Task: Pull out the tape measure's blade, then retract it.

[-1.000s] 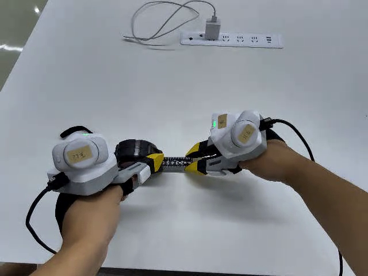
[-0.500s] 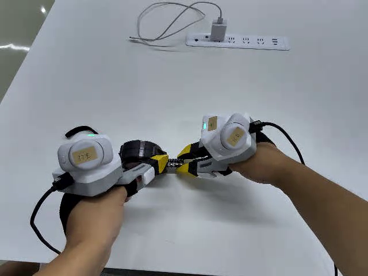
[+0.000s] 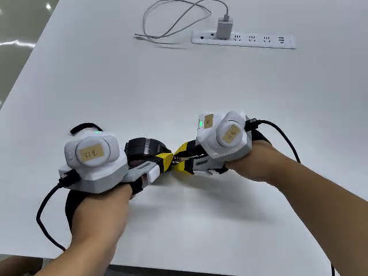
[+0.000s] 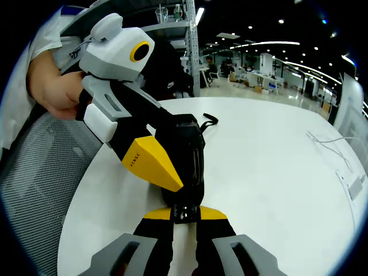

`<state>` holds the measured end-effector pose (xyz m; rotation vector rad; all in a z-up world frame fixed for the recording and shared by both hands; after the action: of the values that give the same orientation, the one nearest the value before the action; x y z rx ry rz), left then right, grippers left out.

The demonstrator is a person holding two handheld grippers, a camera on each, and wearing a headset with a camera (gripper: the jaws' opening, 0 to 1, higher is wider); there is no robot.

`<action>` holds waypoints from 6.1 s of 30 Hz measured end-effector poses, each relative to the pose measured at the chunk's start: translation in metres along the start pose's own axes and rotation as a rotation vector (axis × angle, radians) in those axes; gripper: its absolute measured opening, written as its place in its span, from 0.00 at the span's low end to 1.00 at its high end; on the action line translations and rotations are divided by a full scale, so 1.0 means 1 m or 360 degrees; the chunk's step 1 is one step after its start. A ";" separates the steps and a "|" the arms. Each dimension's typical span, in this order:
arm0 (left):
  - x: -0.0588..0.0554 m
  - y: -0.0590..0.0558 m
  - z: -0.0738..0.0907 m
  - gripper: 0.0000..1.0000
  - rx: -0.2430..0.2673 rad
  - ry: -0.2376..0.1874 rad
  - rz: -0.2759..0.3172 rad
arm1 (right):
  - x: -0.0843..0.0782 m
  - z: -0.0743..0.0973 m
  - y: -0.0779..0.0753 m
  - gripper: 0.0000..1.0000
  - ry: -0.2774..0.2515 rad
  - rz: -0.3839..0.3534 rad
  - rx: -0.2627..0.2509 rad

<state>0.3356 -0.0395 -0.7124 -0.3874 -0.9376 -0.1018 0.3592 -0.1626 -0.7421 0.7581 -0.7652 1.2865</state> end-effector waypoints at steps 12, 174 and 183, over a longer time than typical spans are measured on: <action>0.000 0.000 -0.001 0.57 -0.0008 -0.0011 -0.0006 | 0.000 -0.001 0.001 0.12 0.0016 -0.0019 -0.0012; 0.001 0.045 0.122 0.99 -0.0657 0.0049 -0.0813 | -0.055 0.205 0.124 0.99 -0.0046 -0.0443 -0.0824; -0.002 0.045 0.121 0.99 -0.0670 0.0068 -0.0818 | -0.055 0.205 0.123 0.99 -0.0045 -0.0444 -0.0827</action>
<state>0.2530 0.0466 -0.6626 -0.5208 -0.9553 -0.7828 0.2166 -0.3483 -0.6688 0.4403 -0.9306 0.7773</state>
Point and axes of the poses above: the centre of the closed fingertips' face, and the gripper's own axes: z roughly backward along the fingers, y roughly to its left, x roughly out of its top, the point moved 7 cm from there along z, roughly backward along the fingers, and after that the axes turned 8 degrees about -y, right-handed, at the moved point
